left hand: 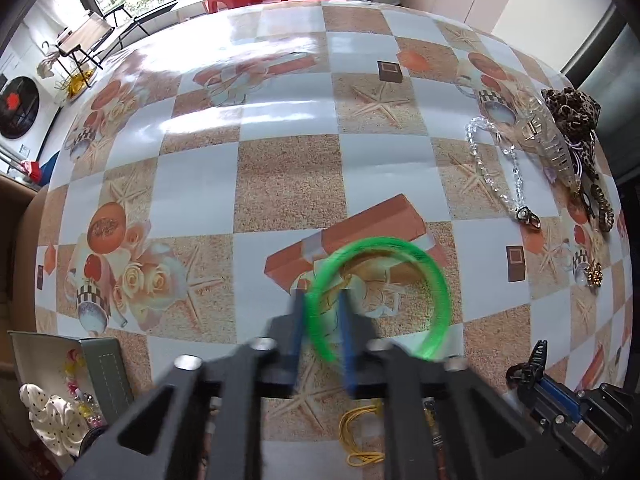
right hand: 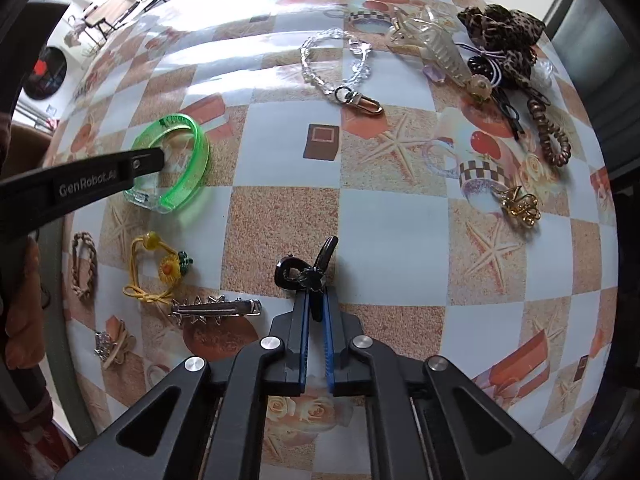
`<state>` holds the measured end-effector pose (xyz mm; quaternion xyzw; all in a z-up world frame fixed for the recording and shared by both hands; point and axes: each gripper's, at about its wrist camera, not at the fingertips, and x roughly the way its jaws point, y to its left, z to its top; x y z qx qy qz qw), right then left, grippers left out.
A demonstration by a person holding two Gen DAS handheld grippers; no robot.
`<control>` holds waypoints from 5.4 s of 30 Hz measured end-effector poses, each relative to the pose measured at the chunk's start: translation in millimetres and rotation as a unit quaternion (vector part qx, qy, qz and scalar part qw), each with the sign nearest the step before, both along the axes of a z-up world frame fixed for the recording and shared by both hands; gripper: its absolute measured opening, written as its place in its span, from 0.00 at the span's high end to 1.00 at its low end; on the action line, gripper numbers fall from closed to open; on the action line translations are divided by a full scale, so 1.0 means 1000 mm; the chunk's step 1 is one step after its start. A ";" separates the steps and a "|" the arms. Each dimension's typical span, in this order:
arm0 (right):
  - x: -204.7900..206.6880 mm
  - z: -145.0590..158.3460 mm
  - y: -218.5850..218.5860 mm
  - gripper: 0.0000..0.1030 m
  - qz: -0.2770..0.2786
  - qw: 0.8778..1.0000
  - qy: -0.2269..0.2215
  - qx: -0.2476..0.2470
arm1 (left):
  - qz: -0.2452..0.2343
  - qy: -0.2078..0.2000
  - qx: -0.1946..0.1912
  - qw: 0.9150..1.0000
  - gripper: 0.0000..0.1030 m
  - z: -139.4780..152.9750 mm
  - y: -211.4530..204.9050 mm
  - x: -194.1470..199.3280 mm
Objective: Organize jewelry
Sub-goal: 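Grasp the green bangle with the left gripper while the right grasps the black claw clip, then carry the green bangle and black claw clip over the white tray with both grippers, then open the right gripper to drop the claw clip while the left releases the bangle, then move both grippers back over the jewelry on the table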
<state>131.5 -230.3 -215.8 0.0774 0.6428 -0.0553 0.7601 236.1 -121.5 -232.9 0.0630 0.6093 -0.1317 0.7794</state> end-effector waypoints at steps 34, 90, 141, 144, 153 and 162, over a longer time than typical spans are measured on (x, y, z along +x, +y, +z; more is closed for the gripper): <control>-0.060 0.064 0.013 0.94 -0.001 0.997 -0.027 0.071 | 0.062 -0.014 -0.054 0.997 0.91 0.074 0.123 -0.135; 0.012 -0.024 0.367 0.94 0.293 0.948 0.075 0.098 | 0.285 0.025 -0.013 0.958 0.91 -0.004 0.348 -0.230; -0.040 0.069 0.155 0.23 0.102 0.984 0.021 0.145 | 0.155 0.004 0.001 0.988 0.90 0.066 0.265 -0.207; -0.047 0.065 0.132 0.23 0.078 0.986 0.026 0.142 | 0.138 0.003 -0.008 0.990 0.90 0.069 0.251 -0.204; -0.064 0.056 0.078 0.22 0.027 0.989 0.037 0.138 | 0.091 -0.001 -0.017 0.996 0.89 0.079 0.206 -0.197; -0.070 0.051 0.044 0.13 -0.002 0.989 0.035 0.143 | 0.064 -0.035 -0.009 0.997 0.00 0.091 0.169 -0.188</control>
